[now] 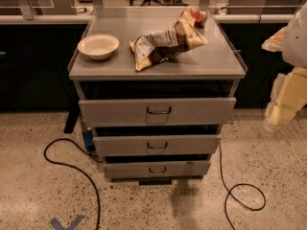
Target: Open bottom drawer
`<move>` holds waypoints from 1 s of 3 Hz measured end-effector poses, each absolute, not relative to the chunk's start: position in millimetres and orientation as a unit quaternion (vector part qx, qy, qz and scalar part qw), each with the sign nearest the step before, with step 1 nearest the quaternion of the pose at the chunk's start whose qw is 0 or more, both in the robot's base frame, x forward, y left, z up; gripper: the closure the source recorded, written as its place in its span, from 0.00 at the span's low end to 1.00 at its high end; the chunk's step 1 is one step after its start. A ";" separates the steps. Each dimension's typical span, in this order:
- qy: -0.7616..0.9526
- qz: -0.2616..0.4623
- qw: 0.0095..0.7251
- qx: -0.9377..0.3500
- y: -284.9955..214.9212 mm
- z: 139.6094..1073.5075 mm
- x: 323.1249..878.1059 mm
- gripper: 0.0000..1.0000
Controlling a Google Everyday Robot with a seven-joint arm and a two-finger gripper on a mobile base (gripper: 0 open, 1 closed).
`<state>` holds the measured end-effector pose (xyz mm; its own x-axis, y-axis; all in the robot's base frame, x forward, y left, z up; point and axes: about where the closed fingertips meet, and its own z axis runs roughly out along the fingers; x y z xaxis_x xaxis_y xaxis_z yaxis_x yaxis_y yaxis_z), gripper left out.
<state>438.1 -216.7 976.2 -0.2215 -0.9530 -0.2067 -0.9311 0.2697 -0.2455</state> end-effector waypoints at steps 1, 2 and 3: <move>0.781 -0.034 0.159 -0.603 -216.6 976.2 438.1 0.00; 0.771 -0.034 0.176 -0.611 -217.1 960.4 427.3 0.00; 0.743 -0.024 0.223 -0.631 -203.9 932.2 391.6 0.00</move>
Offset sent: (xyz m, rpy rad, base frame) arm -0.0386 -0.0028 -0.0602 0.0663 -0.0833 0.0855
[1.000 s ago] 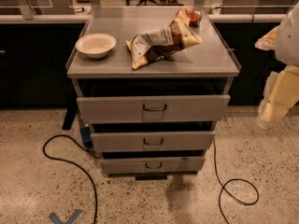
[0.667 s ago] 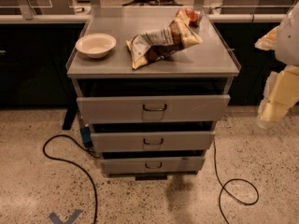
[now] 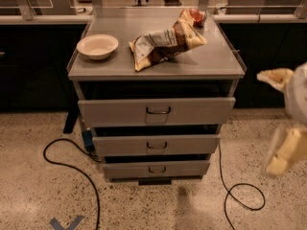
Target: Open bottom drawer
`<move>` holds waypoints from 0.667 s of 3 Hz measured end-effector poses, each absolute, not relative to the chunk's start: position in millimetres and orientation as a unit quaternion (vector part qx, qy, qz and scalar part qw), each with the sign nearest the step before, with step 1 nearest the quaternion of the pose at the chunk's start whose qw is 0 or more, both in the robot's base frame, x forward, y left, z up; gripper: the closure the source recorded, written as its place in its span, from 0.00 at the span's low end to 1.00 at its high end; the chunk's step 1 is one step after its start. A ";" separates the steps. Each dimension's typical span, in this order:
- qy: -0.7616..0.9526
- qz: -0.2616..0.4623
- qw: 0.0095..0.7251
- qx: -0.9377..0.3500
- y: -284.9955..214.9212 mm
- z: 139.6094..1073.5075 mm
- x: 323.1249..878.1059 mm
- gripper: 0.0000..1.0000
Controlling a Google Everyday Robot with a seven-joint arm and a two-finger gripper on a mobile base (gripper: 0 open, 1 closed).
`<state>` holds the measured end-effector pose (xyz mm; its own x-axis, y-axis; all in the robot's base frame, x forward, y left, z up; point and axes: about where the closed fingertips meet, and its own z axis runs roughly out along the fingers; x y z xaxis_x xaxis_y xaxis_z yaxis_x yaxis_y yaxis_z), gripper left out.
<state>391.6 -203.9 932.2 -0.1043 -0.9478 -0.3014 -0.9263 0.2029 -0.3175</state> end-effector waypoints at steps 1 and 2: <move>0.719 -0.006 0.271 -0.640 -179.5 891.4 361.7 0.00; 0.700 0.009 0.275 -0.659 -153.3 813.5 350.6 0.00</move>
Offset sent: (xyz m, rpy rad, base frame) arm -0.1956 0.0608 -0.4875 0.0915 0.5022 0.1118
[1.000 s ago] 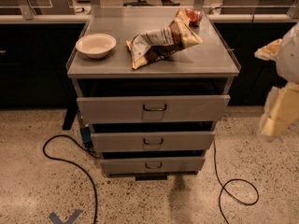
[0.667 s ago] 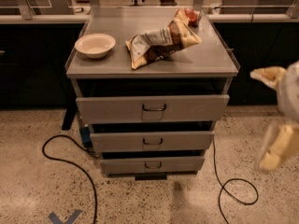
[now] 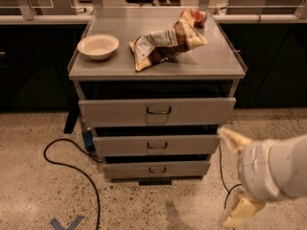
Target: Open bottom drawer
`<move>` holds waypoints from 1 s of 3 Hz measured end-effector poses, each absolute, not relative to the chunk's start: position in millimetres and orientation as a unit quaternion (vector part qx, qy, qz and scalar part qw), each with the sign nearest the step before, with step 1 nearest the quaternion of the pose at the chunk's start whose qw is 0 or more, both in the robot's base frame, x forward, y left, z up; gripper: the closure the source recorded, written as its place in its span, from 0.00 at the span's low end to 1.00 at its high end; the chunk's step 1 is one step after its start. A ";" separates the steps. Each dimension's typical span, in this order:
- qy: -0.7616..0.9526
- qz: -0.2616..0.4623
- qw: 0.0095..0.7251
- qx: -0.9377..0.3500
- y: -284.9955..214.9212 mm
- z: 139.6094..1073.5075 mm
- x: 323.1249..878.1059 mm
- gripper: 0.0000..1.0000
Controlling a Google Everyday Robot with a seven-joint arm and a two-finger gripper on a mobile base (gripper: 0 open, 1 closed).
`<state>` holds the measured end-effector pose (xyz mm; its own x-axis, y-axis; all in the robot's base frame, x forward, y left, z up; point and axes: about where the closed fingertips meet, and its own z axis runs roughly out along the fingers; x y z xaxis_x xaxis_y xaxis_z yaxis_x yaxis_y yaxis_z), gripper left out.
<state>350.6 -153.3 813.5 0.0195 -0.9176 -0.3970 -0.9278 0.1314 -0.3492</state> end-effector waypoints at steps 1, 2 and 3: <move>0.702 0.010 0.269 -0.659 -144.4 780.4 345.1 0.00; 0.704 -0.020 0.249 -0.665 -139.8 780.2 344.4 0.00; 0.701 -0.058 0.215 -0.678 -128.7 758.1 349.7 0.00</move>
Offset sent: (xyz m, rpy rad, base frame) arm -0.0069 0.0148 -0.0347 -0.1905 -0.0051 -0.0437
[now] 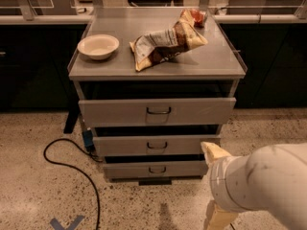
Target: Open bottom drawer
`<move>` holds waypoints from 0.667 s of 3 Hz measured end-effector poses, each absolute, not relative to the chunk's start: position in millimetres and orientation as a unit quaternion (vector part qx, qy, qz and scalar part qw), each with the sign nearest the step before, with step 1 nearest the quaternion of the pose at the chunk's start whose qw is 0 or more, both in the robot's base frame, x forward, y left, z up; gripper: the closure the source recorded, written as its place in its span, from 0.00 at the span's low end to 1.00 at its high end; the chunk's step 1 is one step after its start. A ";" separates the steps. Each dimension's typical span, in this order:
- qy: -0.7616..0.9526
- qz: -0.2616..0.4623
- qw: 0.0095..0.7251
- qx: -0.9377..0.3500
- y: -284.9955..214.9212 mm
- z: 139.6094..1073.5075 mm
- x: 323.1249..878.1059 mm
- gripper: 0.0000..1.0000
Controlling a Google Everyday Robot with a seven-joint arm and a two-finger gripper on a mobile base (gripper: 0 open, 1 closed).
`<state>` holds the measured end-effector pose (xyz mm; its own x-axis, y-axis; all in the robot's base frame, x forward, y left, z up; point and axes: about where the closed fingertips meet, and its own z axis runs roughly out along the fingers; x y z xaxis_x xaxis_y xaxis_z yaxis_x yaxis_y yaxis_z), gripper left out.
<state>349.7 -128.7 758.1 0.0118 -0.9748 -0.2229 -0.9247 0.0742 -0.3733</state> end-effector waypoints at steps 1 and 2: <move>0.714 -0.080 0.200 -0.667 -142.6 754.7 352.9 0.00; 0.714 -0.080 0.200 -0.667 -142.6 754.7 352.9 0.00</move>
Offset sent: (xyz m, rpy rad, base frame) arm 0.0032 -0.0135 -0.0036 -0.0450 -0.0032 -0.0430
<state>352.9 -142.6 754.7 -0.0311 -0.9834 -0.1788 -0.9197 0.0982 -0.3803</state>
